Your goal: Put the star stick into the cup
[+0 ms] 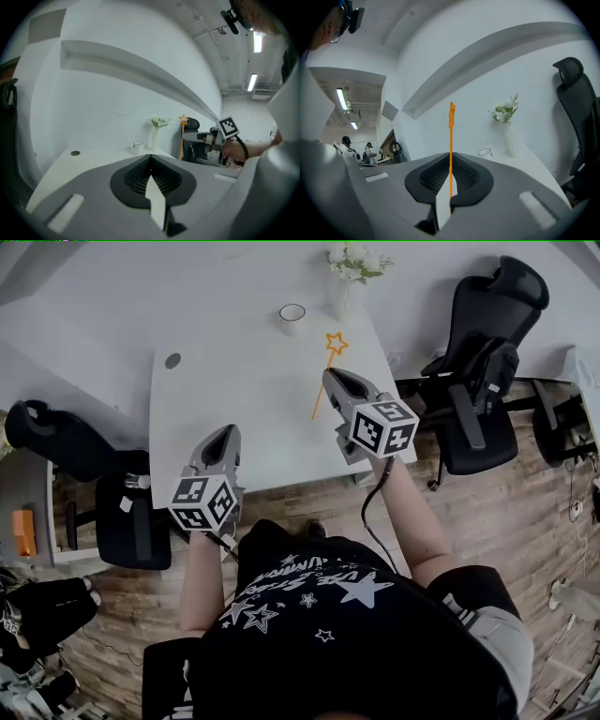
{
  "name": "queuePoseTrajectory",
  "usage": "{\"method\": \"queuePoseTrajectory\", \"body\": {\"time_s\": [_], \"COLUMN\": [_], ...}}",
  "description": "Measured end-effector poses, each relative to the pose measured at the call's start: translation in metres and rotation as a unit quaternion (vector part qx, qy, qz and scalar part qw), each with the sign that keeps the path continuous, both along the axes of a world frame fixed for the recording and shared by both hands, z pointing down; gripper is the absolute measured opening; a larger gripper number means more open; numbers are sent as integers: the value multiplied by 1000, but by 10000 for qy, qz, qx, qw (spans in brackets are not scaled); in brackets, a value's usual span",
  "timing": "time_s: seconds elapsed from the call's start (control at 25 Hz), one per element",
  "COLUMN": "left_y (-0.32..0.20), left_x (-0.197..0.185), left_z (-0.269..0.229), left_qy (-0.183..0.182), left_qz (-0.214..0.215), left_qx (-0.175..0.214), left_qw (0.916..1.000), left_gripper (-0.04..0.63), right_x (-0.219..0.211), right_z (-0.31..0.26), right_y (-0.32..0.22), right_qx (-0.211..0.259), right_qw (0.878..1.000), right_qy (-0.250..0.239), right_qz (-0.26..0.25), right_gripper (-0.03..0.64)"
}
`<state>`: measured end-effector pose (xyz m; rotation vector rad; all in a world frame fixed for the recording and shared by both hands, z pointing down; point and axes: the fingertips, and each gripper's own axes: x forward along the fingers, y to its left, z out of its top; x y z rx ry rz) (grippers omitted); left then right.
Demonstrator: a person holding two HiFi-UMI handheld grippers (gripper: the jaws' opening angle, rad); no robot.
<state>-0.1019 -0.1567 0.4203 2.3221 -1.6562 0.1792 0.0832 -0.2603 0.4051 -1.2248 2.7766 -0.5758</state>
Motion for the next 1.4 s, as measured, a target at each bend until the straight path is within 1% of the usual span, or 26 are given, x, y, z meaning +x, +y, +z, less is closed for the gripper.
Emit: {"method": "queuePoseTrajectory", "body": {"time_s": [0.24, 0.44, 0.64, 1.04, 1.4], "left_y": [-12, -37, -68, -138, -193], "left_x": [-10, -18, -28, -62, -74], "left_z": [-12, -12, -15, -24, -24], "left_qy": [-47, -2, 35, -1, 75], "left_qz": [12, 95, 216, 335, 491], "left_qx": [140, 208, 272, 350, 352], "left_qw": [9999, 9997, 9994, 9988, 9981], "left_gripper": [2, 1, 0, 0, 0], "right_x": [-3, -9, -20, -53, -68], "right_z": [-3, -6, -14, -27, -27], "right_y": [-9, -28, -59, -130, -190], "right_qx": [47, 112, 195, 368, 437], "right_qw": [10000, 9998, 9994, 9981, 9962], "right_qy": [-3, 103, 226, 405, 572], "right_qz": [35, 103, 171, 274, 494], "right_gripper": [32, 32, 32, 32, 32]}}
